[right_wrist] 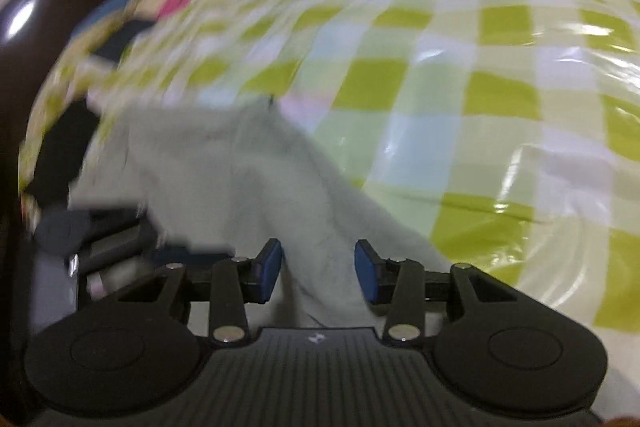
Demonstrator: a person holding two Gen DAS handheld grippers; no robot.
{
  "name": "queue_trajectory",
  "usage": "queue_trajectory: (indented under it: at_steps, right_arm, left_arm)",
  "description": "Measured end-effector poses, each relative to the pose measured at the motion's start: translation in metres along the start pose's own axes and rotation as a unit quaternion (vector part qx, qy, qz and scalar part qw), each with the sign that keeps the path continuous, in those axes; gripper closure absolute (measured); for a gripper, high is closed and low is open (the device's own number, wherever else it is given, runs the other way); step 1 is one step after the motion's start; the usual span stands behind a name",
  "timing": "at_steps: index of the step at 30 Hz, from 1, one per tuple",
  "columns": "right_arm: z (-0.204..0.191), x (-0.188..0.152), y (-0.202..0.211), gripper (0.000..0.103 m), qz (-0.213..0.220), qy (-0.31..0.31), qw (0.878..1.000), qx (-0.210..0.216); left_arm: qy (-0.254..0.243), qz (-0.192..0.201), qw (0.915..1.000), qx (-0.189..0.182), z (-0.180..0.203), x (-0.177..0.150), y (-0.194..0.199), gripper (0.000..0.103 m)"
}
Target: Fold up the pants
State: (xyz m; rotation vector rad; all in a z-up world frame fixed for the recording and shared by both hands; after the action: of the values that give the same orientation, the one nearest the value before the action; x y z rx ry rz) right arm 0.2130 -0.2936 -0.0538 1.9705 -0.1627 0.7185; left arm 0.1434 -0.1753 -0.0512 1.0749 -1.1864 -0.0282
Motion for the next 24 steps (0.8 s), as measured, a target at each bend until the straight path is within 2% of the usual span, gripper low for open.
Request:
queue_trajectory:
  at_steps: [5,9,11,13,21,24]
  right_arm:
    - [-0.006,0.006,-0.008,0.061,-0.001,0.020,1.000,0.009]
    - [-0.009,0.010,-0.019,0.060,-0.027,0.019,0.999,0.026]
    - [-0.015,0.013,-0.018,0.067,-0.027,0.034,0.999,0.013]
    - [-0.020,0.016,-0.016,0.097,-0.029,0.047,0.998,-0.010]
    - [-0.004,0.026,0.003,0.097,0.020,0.031,0.995,-0.092]
    - [0.002,0.026,0.008,0.092,0.036,0.023,0.992,-0.120]
  left_arm:
    - [0.009,-0.008,0.9999,0.001,-0.003,-0.003,-0.004,0.034]
    - [0.004,-0.012,0.9999,0.006,-0.002,0.000,-0.006,0.034]
    - [0.002,-0.013,0.9999,0.010,-0.001,0.001,-0.005,0.034]
    - [0.002,-0.018,0.9997,0.016,-0.002,0.000,-0.007,0.033]
    - [-0.007,-0.031,0.9989,0.036,0.005,-0.002,-0.012,0.028]
    - [-0.006,-0.035,0.9985,0.042,0.007,-0.001,-0.012,0.028]
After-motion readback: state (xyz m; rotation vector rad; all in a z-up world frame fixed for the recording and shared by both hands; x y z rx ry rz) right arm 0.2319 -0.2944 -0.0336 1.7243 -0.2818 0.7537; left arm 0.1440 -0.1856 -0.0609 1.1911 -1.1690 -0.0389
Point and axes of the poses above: each gripper's, at about its wrist camera, not at the fingertips, and y roughly against the way its jaws point, z to its right, x to its top, the point moved 5 cm from there along -y, roughly the way its jaws point, and after that the axes turned 4 degrees about z, right-handed, at the moved point
